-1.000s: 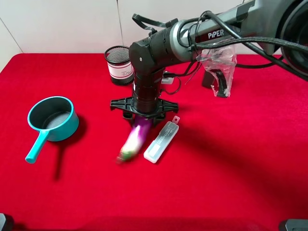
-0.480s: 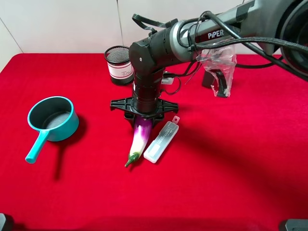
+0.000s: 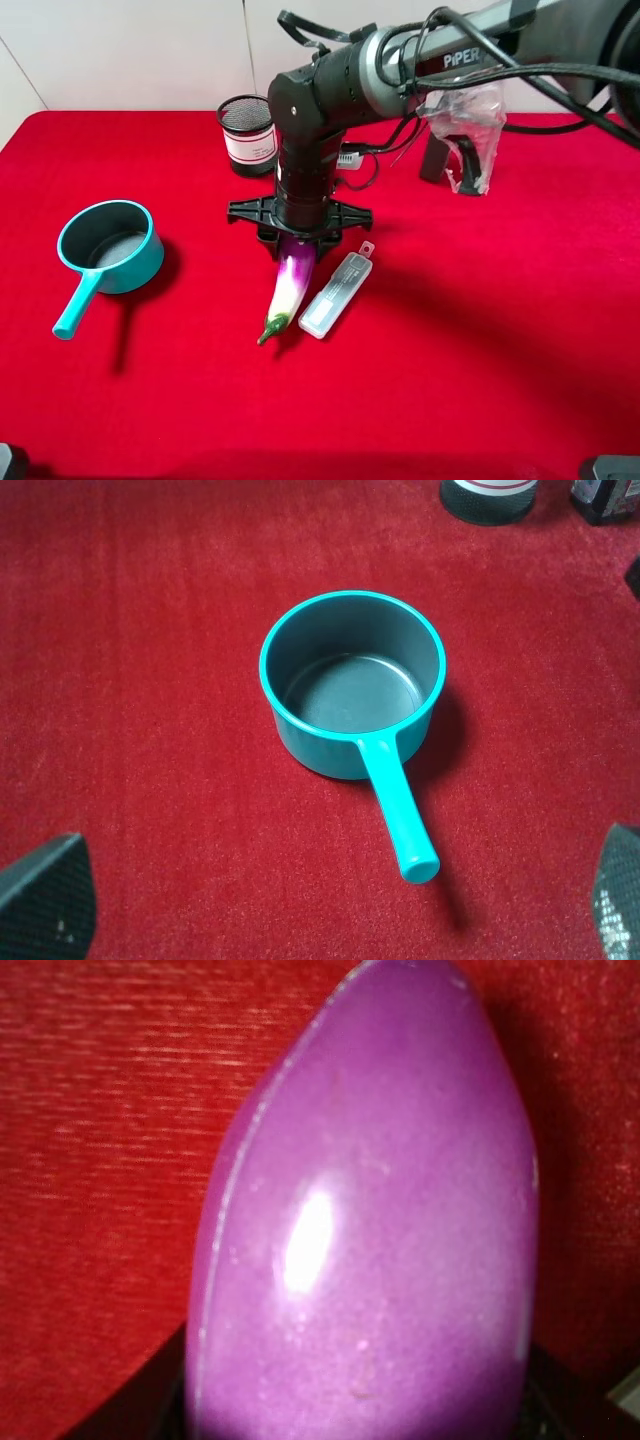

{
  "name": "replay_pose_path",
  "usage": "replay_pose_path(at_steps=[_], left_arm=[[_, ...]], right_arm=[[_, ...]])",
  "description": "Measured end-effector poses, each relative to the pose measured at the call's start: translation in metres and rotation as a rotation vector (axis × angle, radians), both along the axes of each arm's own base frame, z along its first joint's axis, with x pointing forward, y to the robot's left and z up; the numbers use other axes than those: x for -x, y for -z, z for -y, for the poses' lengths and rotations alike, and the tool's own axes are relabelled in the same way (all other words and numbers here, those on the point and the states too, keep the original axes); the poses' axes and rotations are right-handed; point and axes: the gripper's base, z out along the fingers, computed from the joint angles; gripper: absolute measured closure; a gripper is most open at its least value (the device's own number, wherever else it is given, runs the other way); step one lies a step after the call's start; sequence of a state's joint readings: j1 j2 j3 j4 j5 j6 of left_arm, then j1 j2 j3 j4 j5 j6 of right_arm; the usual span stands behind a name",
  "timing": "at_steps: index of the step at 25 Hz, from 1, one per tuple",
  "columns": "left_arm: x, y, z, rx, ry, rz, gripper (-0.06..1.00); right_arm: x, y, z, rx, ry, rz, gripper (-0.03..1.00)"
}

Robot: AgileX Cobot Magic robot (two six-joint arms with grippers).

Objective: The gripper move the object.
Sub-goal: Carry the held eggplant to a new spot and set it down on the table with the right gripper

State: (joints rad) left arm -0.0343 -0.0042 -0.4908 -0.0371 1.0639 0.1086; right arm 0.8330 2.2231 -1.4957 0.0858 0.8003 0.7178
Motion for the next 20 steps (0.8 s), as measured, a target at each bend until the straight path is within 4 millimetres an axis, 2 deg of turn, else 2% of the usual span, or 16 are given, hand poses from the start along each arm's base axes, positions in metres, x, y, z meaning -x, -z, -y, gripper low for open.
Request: replay_pose_path(at_steps=[14, 19, 20], left_arm=[[0.0, 0.0, 0.0, 0.0, 0.0, 0.0, -0.04], [0.0, 0.0, 0.0, 0.0, 0.0, 0.0, -0.04], [0.0, 0.0, 0.0, 0.0, 0.0, 0.0, -0.04]], right_arm=[[0.004, -0.041, 0.005, -0.017, -0.02, 0.02, 0.59], [0.003, -0.063, 0.003, -0.007, -0.06, 0.015, 0.59], [0.001, -0.073, 0.001, -0.003, -0.07, 0.016, 0.59]])
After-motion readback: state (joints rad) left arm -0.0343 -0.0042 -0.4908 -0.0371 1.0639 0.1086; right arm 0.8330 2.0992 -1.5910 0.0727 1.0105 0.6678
